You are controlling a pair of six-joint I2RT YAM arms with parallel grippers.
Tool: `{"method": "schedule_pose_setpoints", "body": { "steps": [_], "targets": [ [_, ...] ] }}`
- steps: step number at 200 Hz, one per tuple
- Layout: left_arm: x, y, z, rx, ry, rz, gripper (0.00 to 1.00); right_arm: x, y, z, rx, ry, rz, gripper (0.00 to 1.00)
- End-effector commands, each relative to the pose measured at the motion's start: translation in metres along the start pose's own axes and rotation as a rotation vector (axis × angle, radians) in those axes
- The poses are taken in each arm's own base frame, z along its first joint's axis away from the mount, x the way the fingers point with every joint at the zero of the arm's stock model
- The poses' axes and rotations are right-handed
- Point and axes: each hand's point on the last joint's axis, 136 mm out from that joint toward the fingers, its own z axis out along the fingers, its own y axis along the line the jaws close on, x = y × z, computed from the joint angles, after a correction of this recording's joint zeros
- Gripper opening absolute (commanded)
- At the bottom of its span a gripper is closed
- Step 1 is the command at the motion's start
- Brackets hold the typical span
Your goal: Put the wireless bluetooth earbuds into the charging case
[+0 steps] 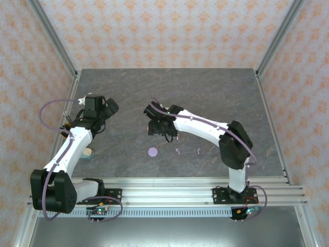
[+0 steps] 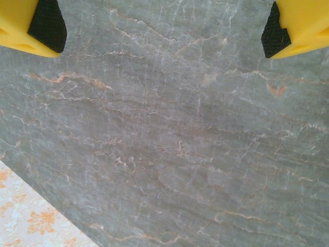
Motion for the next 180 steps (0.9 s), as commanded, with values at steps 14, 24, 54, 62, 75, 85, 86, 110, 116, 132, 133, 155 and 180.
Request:
{"method": "schedule_pose_setpoints", "body": {
  "steps": [14,24,54,62,75,85,86,110,116,132,133,155,180],
  "targets": [
    [0.009,0.009,-0.005,-0.032,0.026,-0.058,1.00,0.038,-0.001,0.006,0.090,0.140,-0.126,0.84],
    [0.011,0.011,-0.006,-0.035,0.030,-0.062,1.00,0.047,0.002,0.010,0.108,0.158,-0.171,0.84],
    [0.016,0.015,-0.007,-0.039,0.034,-0.077,1.00,0.063,0.007,0.019,0.142,0.194,-0.241,0.84],
    [0.017,0.016,-0.007,-0.040,0.034,-0.080,1.00,0.065,0.010,0.021,0.140,0.198,-0.248,0.84],
    [0.016,0.016,-0.009,-0.039,0.031,-0.080,1.00,0.068,0.015,0.024,0.131,0.208,-0.255,0.83],
    [0.016,0.017,-0.010,-0.041,0.029,-0.077,1.00,0.069,0.018,0.027,0.127,0.217,-0.261,0.83],
    [0.016,0.017,-0.010,-0.042,0.030,-0.077,1.00,0.069,0.018,0.027,0.126,0.217,-0.260,0.83],
    [0.015,0.019,-0.012,-0.047,0.023,-0.071,1.00,0.073,0.022,0.036,0.127,0.241,-0.271,0.81],
    [0.014,0.019,-0.013,-0.048,0.021,-0.071,1.00,0.074,0.024,0.038,0.128,0.244,-0.272,0.80],
    [0.014,0.020,-0.014,-0.052,0.020,-0.071,1.00,0.075,0.025,0.043,0.134,0.251,-0.273,0.78],
    [0.014,0.020,-0.014,-0.051,0.019,-0.071,1.00,0.075,0.025,0.043,0.136,0.252,-0.272,0.78],
    [0.015,0.020,-0.014,-0.049,0.020,-0.076,1.00,0.074,0.026,0.048,0.147,0.252,-0.257,0.77],
    [0.014,0.020,-0.016,-0.048,0.017,-0.081,1.00,0.073,0.026,0.052,0.173,0.247,-0.229,0.76]
  ]
}}
